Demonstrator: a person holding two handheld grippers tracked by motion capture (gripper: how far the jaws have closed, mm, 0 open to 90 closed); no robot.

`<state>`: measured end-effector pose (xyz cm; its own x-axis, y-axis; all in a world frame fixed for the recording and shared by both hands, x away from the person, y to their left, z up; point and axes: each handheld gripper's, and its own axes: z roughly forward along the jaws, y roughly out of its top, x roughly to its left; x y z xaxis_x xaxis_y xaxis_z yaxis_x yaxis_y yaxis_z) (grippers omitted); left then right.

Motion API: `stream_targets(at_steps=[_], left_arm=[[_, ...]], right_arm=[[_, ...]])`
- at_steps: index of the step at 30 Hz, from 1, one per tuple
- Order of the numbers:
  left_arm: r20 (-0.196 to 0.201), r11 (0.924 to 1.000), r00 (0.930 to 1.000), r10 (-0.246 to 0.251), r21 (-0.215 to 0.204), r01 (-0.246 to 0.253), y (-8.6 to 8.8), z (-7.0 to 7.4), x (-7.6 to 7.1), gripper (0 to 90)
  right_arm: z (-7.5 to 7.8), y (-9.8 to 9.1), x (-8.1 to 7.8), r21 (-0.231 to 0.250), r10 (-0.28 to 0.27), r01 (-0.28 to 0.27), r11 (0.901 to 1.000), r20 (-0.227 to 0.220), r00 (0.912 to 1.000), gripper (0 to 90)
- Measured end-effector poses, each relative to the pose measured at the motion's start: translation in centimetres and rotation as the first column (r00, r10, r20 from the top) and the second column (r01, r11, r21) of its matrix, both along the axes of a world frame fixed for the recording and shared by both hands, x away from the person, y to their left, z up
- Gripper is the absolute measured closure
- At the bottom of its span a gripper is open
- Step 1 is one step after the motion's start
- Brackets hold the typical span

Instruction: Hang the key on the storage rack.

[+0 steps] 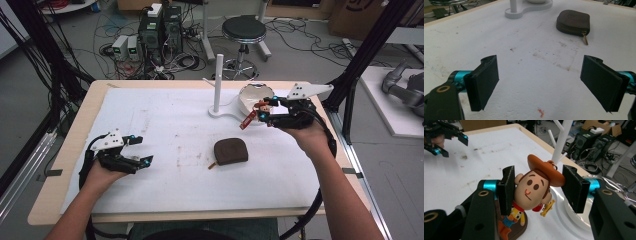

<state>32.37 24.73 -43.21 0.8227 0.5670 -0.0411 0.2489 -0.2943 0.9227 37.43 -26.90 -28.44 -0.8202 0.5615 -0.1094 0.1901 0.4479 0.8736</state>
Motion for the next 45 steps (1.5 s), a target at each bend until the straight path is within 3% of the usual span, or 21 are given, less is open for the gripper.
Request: stream_targets(at_steps=[18, 23, 45], left_arm=[[0.008, 1.0, 0.9999, 0.01, 0.002, -0.01, 0.4, 0.1, -0.1, 15.1], [0.012, 1.0, 0.9999, 0.008, 0.004, -0.008, 0.4, 0.2, -0.1, 15.1], [0.013, 1.0, 0.9999, 0.008, 0.002, -0.008, 0.5, 0.2, -0.1, 15.1]], right_arm=[[2.6, 4.5, 3.6, -0.013, 0.073, -0.073, 0.9973, 0.002, 0.9974, 47.1], [3.5, 5.7, 4.5, -0.015, 0.083, -0.083, 0.9964, 0.024, 0.9962, 47.1], [5.6, 9.1, 7.4, -0.023, 0.095, -0.094, 0.9953, 0.023, 0.9952, 47.0]])
